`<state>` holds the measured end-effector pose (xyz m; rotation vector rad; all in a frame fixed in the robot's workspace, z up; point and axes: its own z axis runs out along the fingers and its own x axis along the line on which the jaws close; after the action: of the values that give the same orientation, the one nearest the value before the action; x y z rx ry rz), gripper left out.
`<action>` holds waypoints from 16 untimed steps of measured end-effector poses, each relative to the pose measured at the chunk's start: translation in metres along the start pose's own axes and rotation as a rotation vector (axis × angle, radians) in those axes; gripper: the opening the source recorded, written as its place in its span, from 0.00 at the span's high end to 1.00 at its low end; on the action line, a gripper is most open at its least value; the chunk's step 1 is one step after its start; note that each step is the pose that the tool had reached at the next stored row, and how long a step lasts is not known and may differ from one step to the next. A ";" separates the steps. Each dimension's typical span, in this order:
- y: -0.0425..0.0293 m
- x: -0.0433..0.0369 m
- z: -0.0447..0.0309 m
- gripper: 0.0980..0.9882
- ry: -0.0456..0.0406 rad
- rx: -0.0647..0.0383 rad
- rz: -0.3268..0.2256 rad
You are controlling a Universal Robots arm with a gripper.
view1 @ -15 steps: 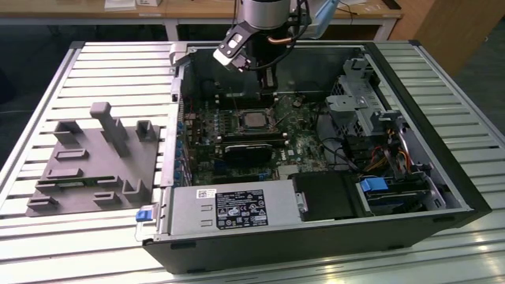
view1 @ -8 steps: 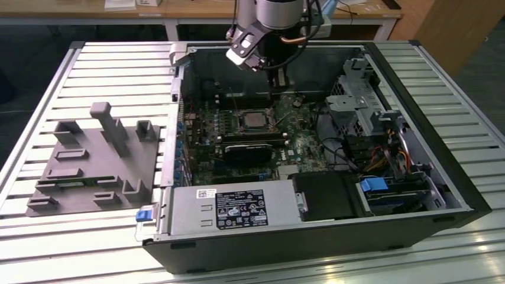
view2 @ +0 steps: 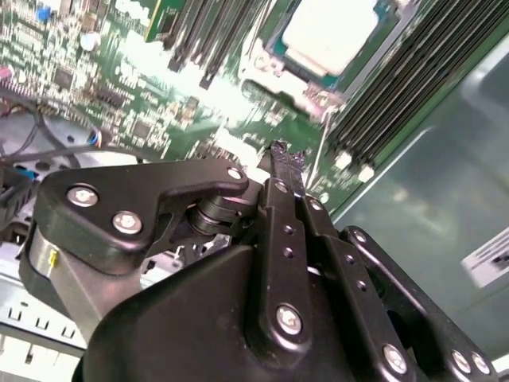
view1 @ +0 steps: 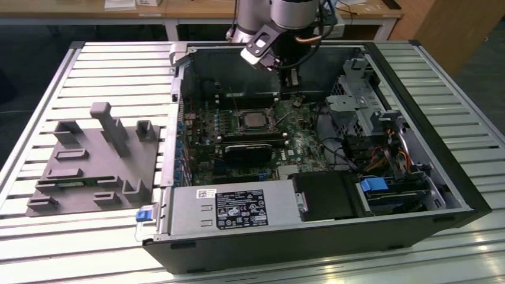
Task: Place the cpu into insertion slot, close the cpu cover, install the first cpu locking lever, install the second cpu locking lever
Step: 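Close the cpu cover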
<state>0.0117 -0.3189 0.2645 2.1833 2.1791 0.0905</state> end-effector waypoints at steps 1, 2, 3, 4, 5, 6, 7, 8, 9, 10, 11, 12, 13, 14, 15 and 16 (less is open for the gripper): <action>0.0029 0.0001 0.0002 1.00 -0.0001 0.000 0.000; 0.0058 0.0001 0.0004 1.00 -0.0003 0.001 0.000; 0.0091 0.0002 0.0007 1.00 -0.0003 0.001 0.000; 0.0120 0.0002 0.0009 1.00 -0.0002 0.001 0.000; 0.0147 0.0002 0.0012 1.00 -0.0002 0.001 0.000; 0.0170 0.0003 0.0014 1.00 0.0000 0.002 0.000; 0.0194 0.0004 0.0017 1.00 0.0001 0.002 0.000; 0.0218 0.0004 0.0019 1.00 0.0001 0.002 0.000; 0.0240 0.0004 0.0020 1.00 0.0000 0.002 0.000; 0.0259 0.0004 0.0022 1.00 -0.0001 0.002 0.000; 0.0277 0.0004 0.0025 1.00 0.0000 0.002 0.000; 0.0290 0.0004 0.0028 1.00 -0.0001 0.003 0.000; 0.0299 0.0004 0.0034 1.00 -0.0001 0.003 0.000; 0.0305 0.0004 0.0044 1.00 0.0000 0.003 0.000; 0.0310 0.0004 0.0057 1.00 0.0000 0.003 0.000; 0.0313 0.0004 0.0072 1.00 -0.0001 0.003 0.000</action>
<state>0.0434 -0.3186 0.2599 2.1847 2.1805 0.0875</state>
